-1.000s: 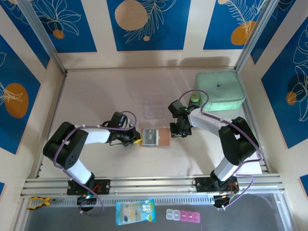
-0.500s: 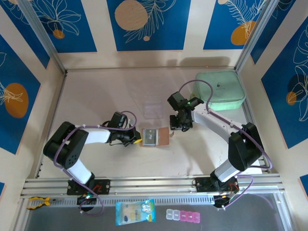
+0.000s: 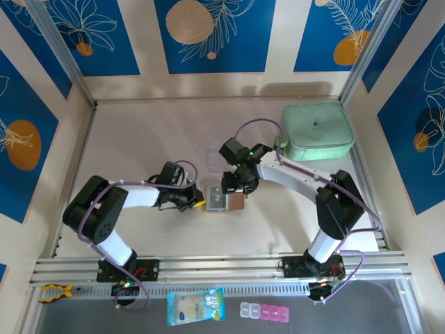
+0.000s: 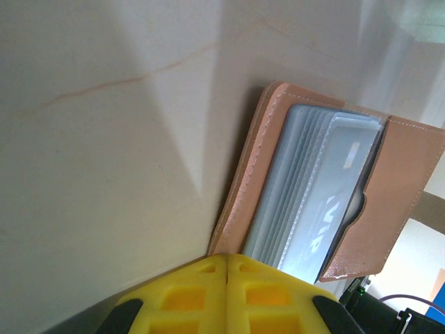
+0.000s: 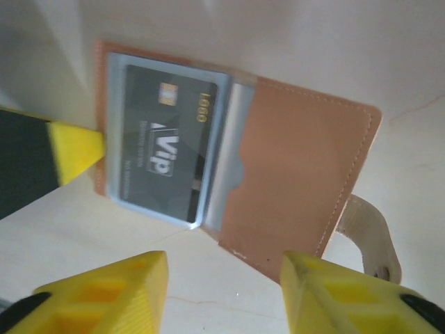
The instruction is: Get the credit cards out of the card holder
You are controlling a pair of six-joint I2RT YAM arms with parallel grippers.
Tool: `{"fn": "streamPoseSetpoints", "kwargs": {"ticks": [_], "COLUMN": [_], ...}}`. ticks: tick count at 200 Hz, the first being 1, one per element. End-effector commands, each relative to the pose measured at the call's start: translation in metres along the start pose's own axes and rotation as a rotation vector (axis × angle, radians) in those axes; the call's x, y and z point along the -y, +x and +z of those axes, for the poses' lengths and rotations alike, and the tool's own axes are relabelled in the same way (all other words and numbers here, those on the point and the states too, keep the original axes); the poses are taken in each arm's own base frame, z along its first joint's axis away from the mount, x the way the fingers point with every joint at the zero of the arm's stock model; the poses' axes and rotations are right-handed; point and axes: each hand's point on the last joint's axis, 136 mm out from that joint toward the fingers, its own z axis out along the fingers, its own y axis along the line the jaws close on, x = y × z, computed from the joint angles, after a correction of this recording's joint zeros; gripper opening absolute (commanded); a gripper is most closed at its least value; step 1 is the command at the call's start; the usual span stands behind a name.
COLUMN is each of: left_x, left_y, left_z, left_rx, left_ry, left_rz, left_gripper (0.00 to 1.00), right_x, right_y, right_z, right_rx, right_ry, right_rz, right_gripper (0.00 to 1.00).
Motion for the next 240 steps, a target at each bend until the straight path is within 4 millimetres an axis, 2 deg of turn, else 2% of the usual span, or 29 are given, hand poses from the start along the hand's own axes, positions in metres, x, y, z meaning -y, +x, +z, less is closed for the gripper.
{"fn": "streamPoseSetpoints", "kwargs": {"ticks": [1,34,80,148,201,240], "left_x": [-0.013,-0.016,-0.018,-0.018,-0.017,0.001], "left_y": [0.010,0.012,0.015,0.025,0.031,0.016], "left_z": [0.002,0.001,0.001,-0.002,-0.005,-0.012], "left_rx": [-0.029,-0.025,-0.030,-0.043,-0.054,-0.007], "left_ry": [-0.047,-0.054,-0.054,-0.065,-0.083,-0.082], "left_rz": [-0.026,-0.031,-0.051,-0.083,-0.088,-0.049], "left_gripper": [0.05,0.06,0.05,0.05,0.05,0.06], "right_x": [0.018,0.041,0.049,0.058,0.058,0.045], "right_y": [0.010,0.010,0.009,0.018,0.015,0.015], "right_z": [0.018,0.034,0.051,0.075,0.070,0.056], "right_rx": [-0.050,-0.068,-0.089,-0.143,-0.149,-0.144], "right_ry": [0.056,0.116,0.144,0.175,0.193,0.125], "right_rz": [0.045,0.064,0.029,0.007,-0.025,-0.003], "right_gripper": [0.56,0.66,0.78,0.79,0.78,0.75]}}
